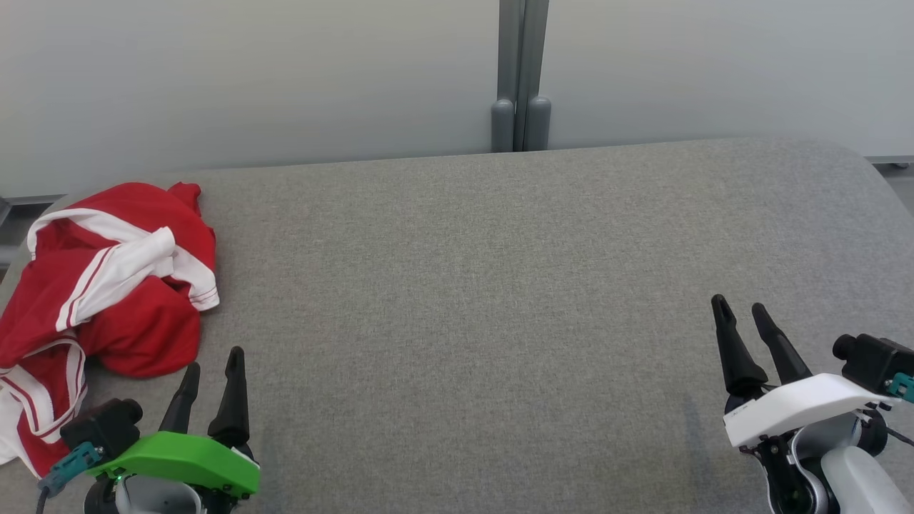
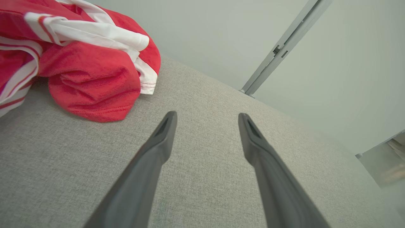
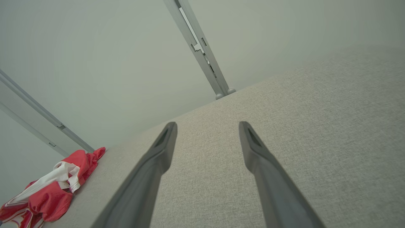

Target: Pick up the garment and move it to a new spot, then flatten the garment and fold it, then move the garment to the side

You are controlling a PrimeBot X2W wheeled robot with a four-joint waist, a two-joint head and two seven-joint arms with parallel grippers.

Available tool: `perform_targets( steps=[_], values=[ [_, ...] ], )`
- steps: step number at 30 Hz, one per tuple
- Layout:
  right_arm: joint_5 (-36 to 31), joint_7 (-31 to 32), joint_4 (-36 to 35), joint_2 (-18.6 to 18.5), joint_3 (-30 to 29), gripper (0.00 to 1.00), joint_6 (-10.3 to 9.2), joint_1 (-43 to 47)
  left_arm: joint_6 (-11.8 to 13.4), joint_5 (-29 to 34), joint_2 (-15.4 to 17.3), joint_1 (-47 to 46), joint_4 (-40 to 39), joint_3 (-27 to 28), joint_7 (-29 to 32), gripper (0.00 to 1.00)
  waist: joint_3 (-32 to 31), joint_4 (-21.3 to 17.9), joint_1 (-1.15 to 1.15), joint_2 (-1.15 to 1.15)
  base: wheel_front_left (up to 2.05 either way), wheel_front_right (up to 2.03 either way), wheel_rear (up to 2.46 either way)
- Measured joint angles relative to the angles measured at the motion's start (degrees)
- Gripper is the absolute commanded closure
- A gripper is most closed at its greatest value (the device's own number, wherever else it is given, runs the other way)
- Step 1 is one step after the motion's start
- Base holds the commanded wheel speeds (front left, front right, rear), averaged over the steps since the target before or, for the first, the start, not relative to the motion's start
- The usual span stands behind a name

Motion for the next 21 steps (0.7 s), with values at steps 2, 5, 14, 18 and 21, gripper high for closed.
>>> perform_targets(
  steps=[2,5,14,18,21],
  values=[
    [-1.5,-0.1,-0.2,-0.3,0.3,0.0,-0.35,0.2,0.0,1.6,0.0,0.0,-0.2,-0.3,-0.4,0.0,0.0,0.0,0.0,0.0,0.0,0.0,0.0],
    [-4.1,-0.7,-0.4,-0.5,0.8,0.0,-0.46,0.5,0.1,4.1,0.1,0.0,-0.6,-0.5,-1.0,0.0,-0.1,-0.1,0.0,0.0,0.0,0.0,0.0],
    [-11.2,-2.5,-1.2,-1.0,1.7,0.0,-0.9,0.5,0.6,11.1,0.3,0.0,-1.3,-1.2,-2.7,0.0,-0.2,-0.1,0.0,0.0,0.0,0.0,0.0],
    [-13.2,-3.0,-1.4,-1.1,1.8,0.0,-1.01,0.6,0.6,13.4,0.4,0.0,-1.4,-1.6,-3.4,0.0,-0.3,-0.1,0.0,0.0,0.0,0.0,0.0],
    [-15.3,-3.5,-1.6,-1.2,1.9,0.0,-1.35,0.6,0.8,15.8,0.7,0.1,-1.2,-2.0,-4.0,0.0,-0.3,-0.1,0.0,0.0,0.0,0.0,0.0]
  ],
)
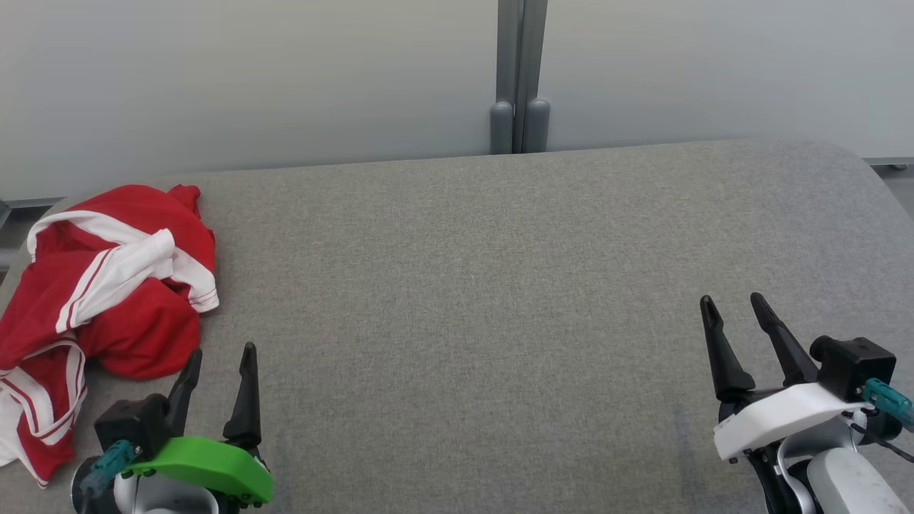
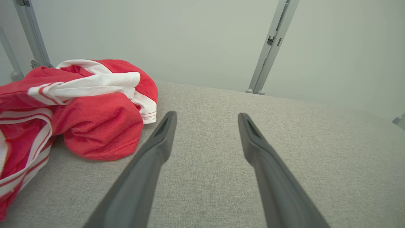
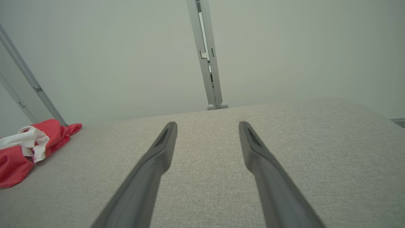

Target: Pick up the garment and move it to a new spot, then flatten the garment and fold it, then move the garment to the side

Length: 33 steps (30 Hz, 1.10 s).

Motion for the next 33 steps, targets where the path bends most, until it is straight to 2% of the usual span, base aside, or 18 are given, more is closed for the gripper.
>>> perform_targets(
  steps=[13,24,33],
  values=[
    [-8.5,-2.1,0.7,-0.2,-0.3,0.0,-0.53,1.9,0.3,9.6,1.0,1.0,1.7,-0.6,-2.7,0.0,-0.1,-0.2,0.0,0.0,0.0,0.0,0.0],
    [-9.2,-2.1,1.5,-0.1,-1.5,0.0,-0.45,2.2,0.3,9.9,0.8,1.0,2.2,0.3,-2.7,0.0,-0.1,-0.3,0.0,0.0,0.0,0.0,0.0],
    [-9.8,-2.1,1.9,0.1,-2.2,0.0,0.51,2.2,0.1,9.9,0.3,1.0,3.1,1.2,-2.7,0.0,-0.2,-0.3,0.0,0.0,0.0,0.0,0.0]
  ],
)
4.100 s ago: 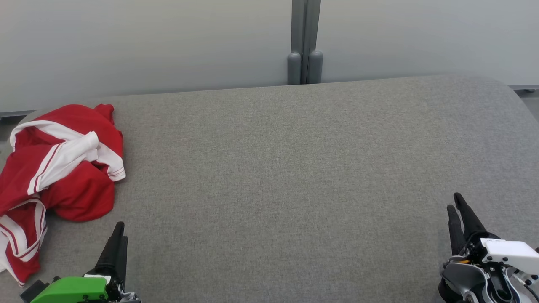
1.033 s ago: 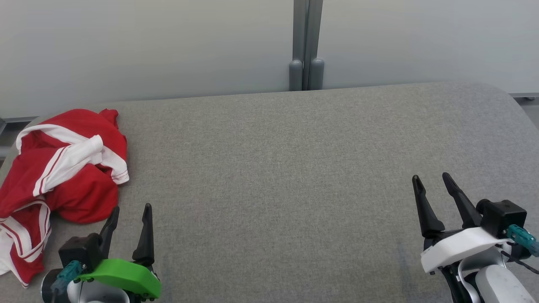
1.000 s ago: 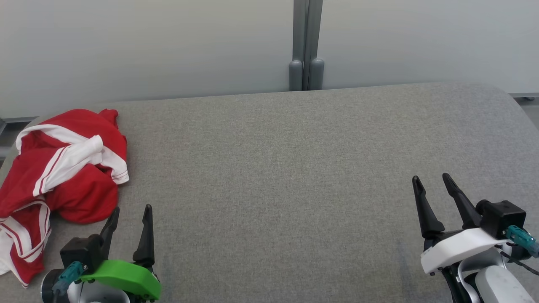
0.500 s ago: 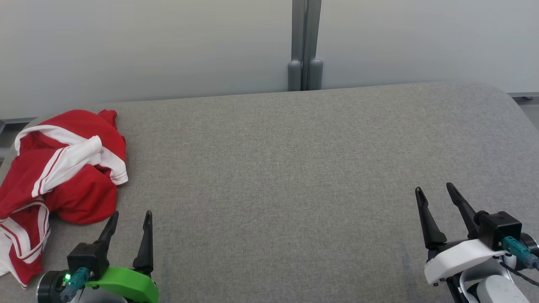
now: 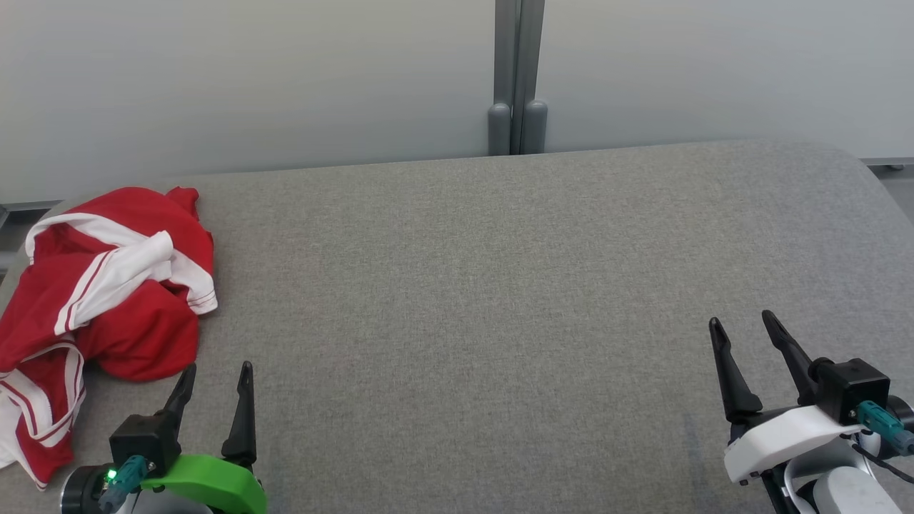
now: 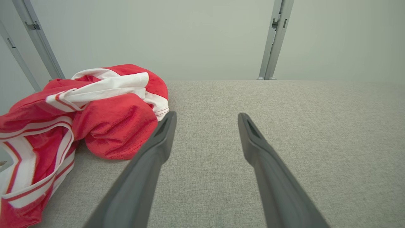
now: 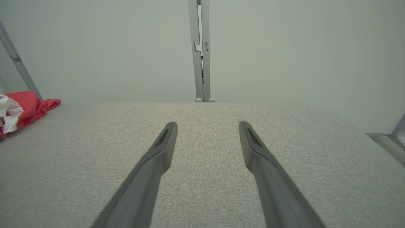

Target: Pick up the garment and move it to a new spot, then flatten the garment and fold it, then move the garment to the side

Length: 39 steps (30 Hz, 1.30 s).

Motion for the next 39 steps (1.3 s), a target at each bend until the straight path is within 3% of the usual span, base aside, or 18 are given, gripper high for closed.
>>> perform_targets(
  steps=[12,32,39],
  values=[
    [-0.8,0.0,-0.4,0.3,-0.9,0.0,0.83,0.0,-0.9,0.9,-0.8,-0.1,0.6,0.1,0.0,0.0,-0.1,2.8,0.0,0.0,0.0,0.0,0.0],
    [-3.1,-0.2,-0.1,2.9,3.0,0.0,3.74,-0.4,-0.8,0.8,-0.4,0.3,1.9,5.7,0.0,0.0,-0.6,15.4,0.0,0.0,0.0,0.0,0.0],
    [-3.4,-0.2,0.2,3.4,3.3,0.0,4.09,-0.9,-0.8,0.8,-0.3,0.8,1.9,6.3,0.0,0.0,-0.9,15.8,0.0,0.0,0.0,0.0,0.0]
  ],
)
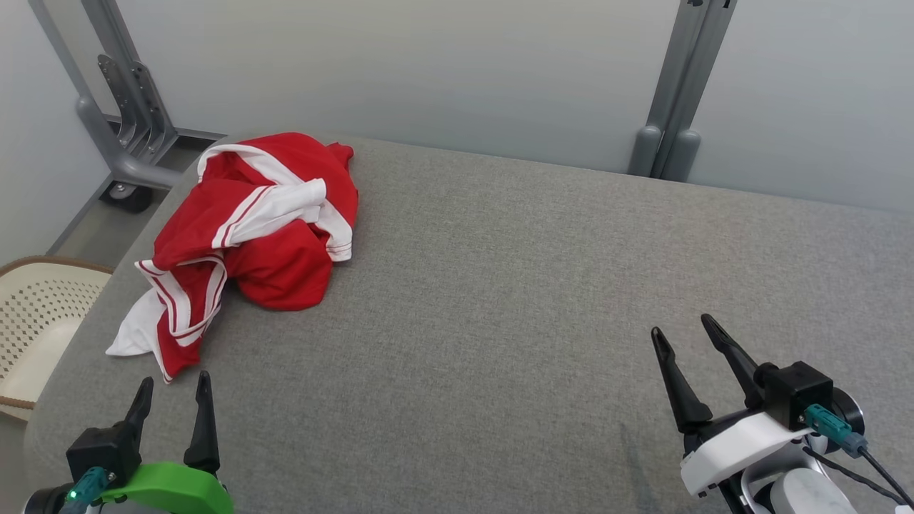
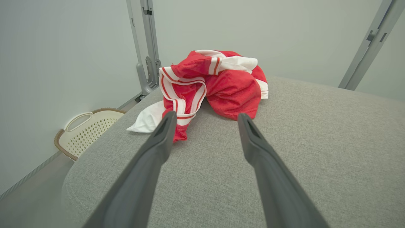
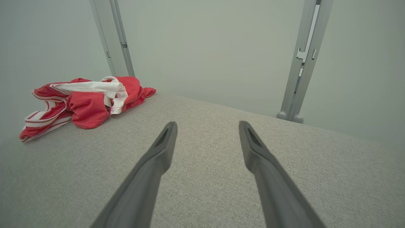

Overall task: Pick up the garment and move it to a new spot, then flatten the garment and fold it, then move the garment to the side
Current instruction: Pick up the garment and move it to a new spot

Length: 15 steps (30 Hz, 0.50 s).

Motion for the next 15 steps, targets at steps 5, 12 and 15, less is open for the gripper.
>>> perform_targets(
  steps=[5,12,15],
  values=[
    [0.0,0.0,0.3,0.1,-0.1,0.0,0.01,0.0,-0.1,0.0,-0.1,0.0,0.0,0.6,0.0,0.0,0.0,-0.6,0.0,0.0,0.0,0.0,0.0],
    [-0.2,0.0,0.2,0.2,-0.4,0.0,0.19,0.0,-0.1,-1.3,-0.6,-0.2,0.3,1.5,0.0,0.0,0.8,-0.9,0.0,0.0,0.0,0.0,0.0],
    [-0.4,0.0,-0.2,0.2,-0.3,0.0,0.25,0.0,-0.1,-1.7,-0.6,-1.3,1.1,2.4,0.0,0.0,1.4,-1.0,0.0,0.0,0.0,0.0,0.0]
  ],
)
